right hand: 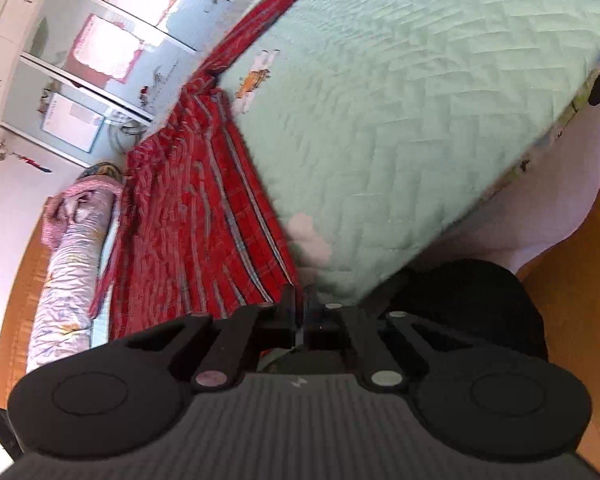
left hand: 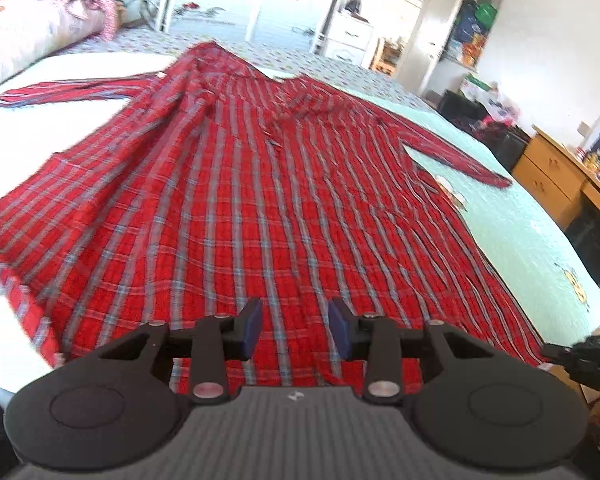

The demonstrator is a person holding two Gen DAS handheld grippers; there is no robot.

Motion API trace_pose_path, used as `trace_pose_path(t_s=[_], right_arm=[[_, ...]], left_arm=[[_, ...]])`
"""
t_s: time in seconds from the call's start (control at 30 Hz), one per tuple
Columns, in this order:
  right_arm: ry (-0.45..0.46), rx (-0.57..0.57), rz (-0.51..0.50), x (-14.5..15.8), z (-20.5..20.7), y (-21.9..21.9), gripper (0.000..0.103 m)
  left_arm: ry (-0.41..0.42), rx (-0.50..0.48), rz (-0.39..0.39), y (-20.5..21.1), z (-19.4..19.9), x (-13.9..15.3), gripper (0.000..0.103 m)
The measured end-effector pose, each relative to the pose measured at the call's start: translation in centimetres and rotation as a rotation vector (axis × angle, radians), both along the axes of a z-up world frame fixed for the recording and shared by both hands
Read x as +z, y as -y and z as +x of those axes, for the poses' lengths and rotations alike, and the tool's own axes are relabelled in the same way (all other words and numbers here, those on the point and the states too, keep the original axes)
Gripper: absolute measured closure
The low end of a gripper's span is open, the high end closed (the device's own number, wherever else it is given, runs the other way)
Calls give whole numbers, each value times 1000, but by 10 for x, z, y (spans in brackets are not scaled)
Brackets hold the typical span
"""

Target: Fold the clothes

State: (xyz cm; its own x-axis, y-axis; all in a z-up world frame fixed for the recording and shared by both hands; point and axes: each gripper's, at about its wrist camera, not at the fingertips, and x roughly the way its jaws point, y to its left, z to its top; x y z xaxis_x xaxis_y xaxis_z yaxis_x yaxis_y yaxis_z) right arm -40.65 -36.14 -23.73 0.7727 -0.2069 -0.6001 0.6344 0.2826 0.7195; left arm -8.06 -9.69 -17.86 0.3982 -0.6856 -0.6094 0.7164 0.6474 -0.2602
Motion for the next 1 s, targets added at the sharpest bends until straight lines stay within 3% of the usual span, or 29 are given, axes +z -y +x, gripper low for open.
trace_pose_path(t_s=[0.07,0.13,0.27,0.3,0.4,0.47,0.57,0.7,0.9,1.0], right_arm=[[-10,-53,-71,19,-2,-4,85],[23,-73,-154,42,-2,-9,74],[97,1,-252,77,24,-19,59],[96,31,-264,83,35,-23,51],[117,95,-265,91,62,-35,48],[128,140,-249,90,77,-44,48],[130,190,-228,88,98,-54,48],[116,230,-205,85,112,-65,48],[90,251,-208,90,114,-73,48],[78,243,-213,92,114,-74,48]], left_arm=[[27,50,-17,-14,5,4,65],[62,112,-30,-29,13,10,65],[93,240,-45,-63,36,17,64],[99,275,-45,-72,43,19,63],[84,380,-55,-103,64,19,57],[16,461,-77,-127,82,13,55],[-189,579,-220,-166,102,-7,55],[-430,641,-387,-187,117,-37,55],[-675,736,-574,-185,145,-74,53],[-725,805,-649,-187,152,-87,53]])
